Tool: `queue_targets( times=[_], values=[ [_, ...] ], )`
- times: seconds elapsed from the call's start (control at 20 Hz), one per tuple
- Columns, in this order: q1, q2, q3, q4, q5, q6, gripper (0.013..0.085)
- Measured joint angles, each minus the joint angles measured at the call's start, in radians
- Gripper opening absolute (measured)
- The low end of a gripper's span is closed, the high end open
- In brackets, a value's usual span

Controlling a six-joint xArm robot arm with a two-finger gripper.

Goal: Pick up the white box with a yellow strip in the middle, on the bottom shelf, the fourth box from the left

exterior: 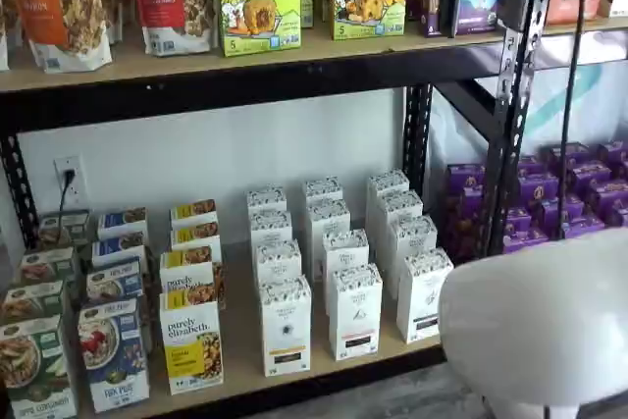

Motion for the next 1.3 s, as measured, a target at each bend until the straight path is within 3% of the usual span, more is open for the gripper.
queue_targets(
  times=[0.05, 0.15, 0.6, 1.3],
  values=[
    [-0.056, 0.011, -0.003, 0.067, 0.016, -0.023, 0.0850],
    [-0.062, 0.014, 0.002, 0.087, 0.014, -0.024, 0.0850],
    [-0.023, 0.015, 0.038, 0.089, -0.025, 0.010, 0.0850],
    [0.042, 0.008, 0.105, 0.043, -0.103, 0.053, 0.0850]
  ],
)
